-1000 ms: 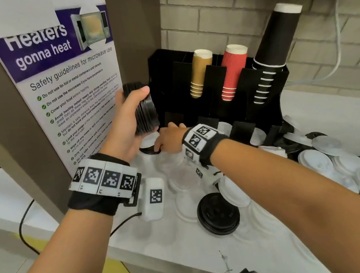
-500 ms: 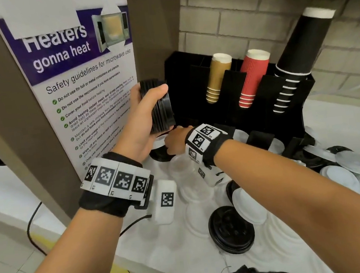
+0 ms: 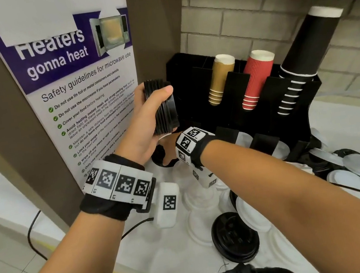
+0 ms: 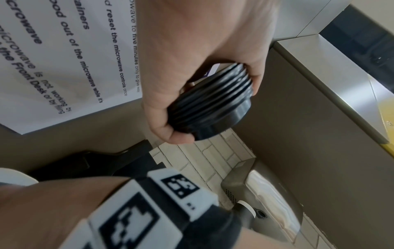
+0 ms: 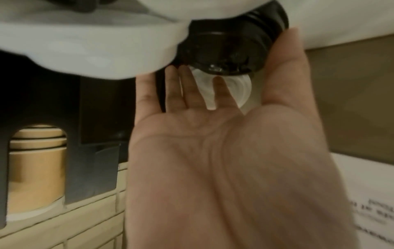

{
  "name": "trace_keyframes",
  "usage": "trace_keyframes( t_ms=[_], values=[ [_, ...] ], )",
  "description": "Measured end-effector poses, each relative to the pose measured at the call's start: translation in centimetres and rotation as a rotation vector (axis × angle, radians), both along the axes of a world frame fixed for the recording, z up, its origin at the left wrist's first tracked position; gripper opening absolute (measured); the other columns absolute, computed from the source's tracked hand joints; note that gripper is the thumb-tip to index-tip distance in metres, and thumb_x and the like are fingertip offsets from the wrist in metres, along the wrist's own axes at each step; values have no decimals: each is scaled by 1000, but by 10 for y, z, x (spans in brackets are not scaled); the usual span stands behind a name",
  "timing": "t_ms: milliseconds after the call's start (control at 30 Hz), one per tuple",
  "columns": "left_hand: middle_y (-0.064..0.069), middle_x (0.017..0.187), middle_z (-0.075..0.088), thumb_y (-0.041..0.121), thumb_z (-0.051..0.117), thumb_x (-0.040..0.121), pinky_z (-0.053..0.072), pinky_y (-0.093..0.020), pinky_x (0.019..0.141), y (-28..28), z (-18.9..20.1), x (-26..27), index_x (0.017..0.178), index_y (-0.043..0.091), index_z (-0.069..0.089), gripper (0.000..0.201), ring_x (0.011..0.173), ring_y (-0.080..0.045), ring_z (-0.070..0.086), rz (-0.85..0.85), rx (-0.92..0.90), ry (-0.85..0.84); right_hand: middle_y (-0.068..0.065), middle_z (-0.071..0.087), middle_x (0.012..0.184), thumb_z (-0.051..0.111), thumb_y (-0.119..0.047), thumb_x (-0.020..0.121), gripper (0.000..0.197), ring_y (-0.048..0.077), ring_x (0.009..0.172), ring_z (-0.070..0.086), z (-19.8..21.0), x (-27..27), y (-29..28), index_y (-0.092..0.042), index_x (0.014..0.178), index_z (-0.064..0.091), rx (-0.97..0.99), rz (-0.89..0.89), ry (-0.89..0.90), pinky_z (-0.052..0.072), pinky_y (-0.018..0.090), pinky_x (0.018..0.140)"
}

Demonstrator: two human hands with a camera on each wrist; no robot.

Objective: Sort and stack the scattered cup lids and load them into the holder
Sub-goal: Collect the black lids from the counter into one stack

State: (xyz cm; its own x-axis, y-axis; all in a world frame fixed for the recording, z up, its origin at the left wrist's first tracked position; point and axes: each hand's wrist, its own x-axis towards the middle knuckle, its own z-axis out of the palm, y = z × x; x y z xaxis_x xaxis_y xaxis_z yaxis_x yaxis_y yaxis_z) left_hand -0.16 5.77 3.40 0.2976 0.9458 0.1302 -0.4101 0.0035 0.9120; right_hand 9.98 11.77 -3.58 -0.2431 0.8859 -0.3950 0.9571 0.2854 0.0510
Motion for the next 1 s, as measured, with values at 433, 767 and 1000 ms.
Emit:
trace_keyframes(
  t_ms=[433, 767, 1000],
  values=[
    [1, 95, 63, 34, 63, 78, 55, -33, 65, -3, 12, -7, 132, 14, 46, 60, 82, -15, 67, 19, -2, 0, 2, 43, 140, 71, -49, 77, 75, 24, 121, 49, 22, 2, 8, -21, 141, 41, -62, -60, 70, 46, 32, 92],
    [-12, 110, 51, 32, 59, 88, 54, -31, 62, -7, -16, 2, 134, 7, 41, 55, 89, -20, 59, 22, -122, -46, -1, 64, 94, 69, -19, 83, 37, 15, 85, 66, 72, 79, -43, -31, 113, 51, -164, -372, 924, 58, 31, 78],
    [-8, 109, 59, 38, 63, 83, 54, -30, 63, -6, -47, 19, 136, 12, 44, 62, 84, -17, 63, -16, -232, -29, 6, 61, 95, 60, -4, 88, 42, 20, 86, 63, 44, 109, -69, -20, 125, 49, -131, -555, 1124, 56, 35, 82]
  ],
)
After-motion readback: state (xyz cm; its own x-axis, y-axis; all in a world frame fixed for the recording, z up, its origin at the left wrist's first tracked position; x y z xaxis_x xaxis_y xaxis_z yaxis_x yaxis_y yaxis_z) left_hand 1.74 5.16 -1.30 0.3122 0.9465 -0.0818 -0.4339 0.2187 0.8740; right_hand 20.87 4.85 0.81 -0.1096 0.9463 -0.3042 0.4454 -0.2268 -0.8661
